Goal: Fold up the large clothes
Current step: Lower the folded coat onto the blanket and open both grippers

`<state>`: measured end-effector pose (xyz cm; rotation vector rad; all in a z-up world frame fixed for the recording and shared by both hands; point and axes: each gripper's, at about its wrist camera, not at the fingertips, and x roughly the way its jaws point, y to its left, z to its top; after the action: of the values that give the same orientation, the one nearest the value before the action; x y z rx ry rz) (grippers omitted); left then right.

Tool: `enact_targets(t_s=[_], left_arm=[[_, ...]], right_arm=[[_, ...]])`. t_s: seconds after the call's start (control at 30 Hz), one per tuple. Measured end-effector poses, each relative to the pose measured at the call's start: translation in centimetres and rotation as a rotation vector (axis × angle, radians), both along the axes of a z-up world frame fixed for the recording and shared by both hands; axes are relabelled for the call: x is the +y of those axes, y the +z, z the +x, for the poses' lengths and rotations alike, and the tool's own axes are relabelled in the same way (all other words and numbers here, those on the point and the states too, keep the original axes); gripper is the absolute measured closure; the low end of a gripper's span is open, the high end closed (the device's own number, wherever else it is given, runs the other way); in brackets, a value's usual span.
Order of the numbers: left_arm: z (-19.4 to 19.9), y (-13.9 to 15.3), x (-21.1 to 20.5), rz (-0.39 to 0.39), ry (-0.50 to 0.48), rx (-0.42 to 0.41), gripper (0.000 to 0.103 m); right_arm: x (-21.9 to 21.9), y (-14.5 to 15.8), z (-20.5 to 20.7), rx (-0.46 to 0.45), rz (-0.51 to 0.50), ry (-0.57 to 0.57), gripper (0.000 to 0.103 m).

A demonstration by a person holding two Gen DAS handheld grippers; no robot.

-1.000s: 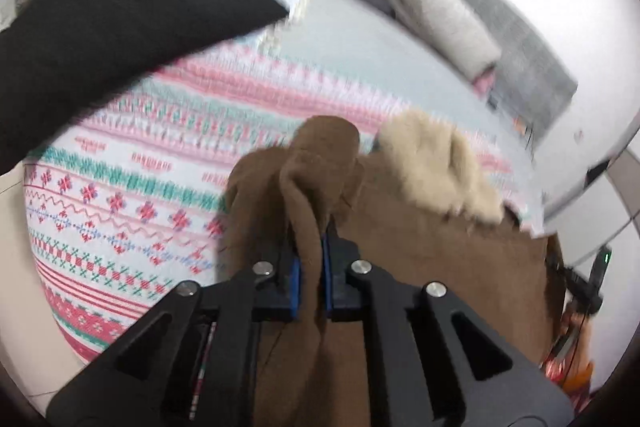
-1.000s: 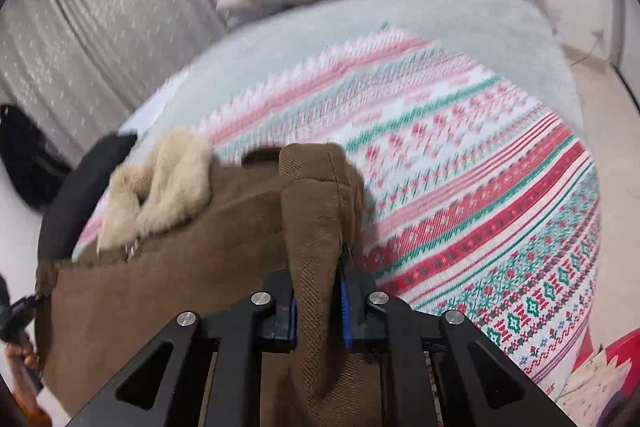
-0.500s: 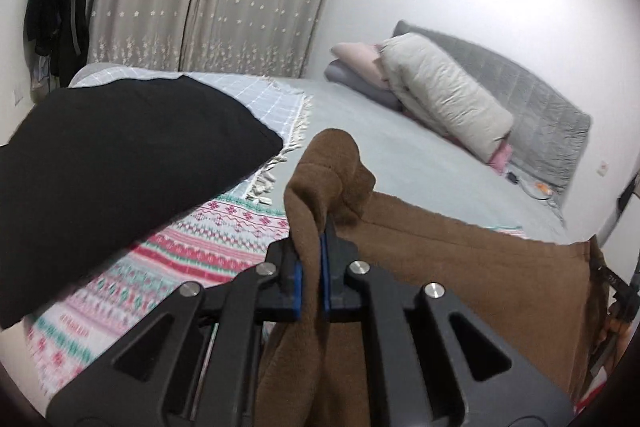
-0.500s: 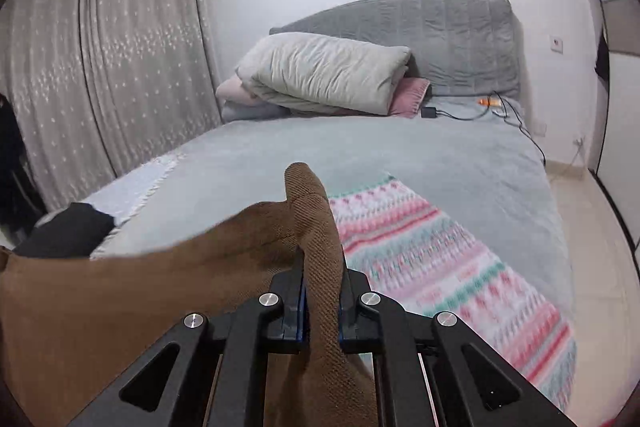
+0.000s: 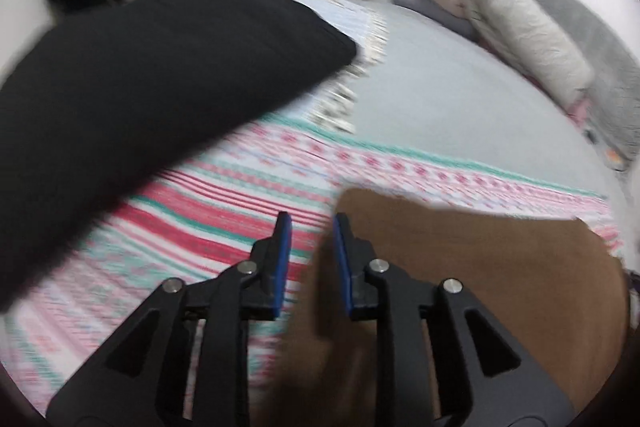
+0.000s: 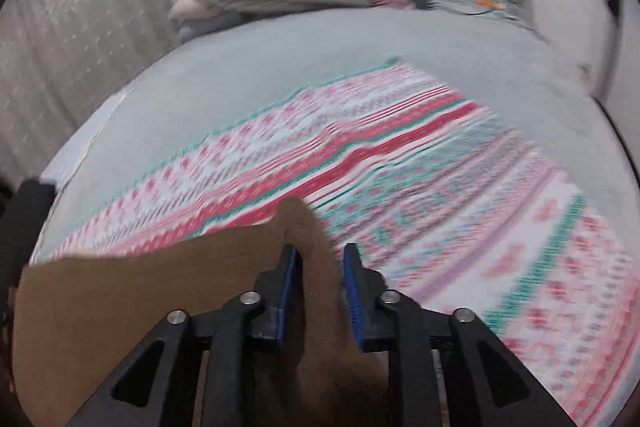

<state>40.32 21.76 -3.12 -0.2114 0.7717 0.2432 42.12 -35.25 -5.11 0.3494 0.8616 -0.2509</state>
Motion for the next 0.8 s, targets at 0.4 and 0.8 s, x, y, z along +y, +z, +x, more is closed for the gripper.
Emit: enact_targets(t_s=[0.4,0.8], left_arm=[[-1.2,1.1,-8.6,-0.026,-0.23,0.03,0.025],[-7.0,1.4,2.3,-0.074,-0.04,0.229,0.042]], right_arm=[[13.8,3.3,-2.3,-0.062,0.041,0.328,0.044],[-4.9,0.4,-10.7,0.076,0.115,-0.082,0.051]])
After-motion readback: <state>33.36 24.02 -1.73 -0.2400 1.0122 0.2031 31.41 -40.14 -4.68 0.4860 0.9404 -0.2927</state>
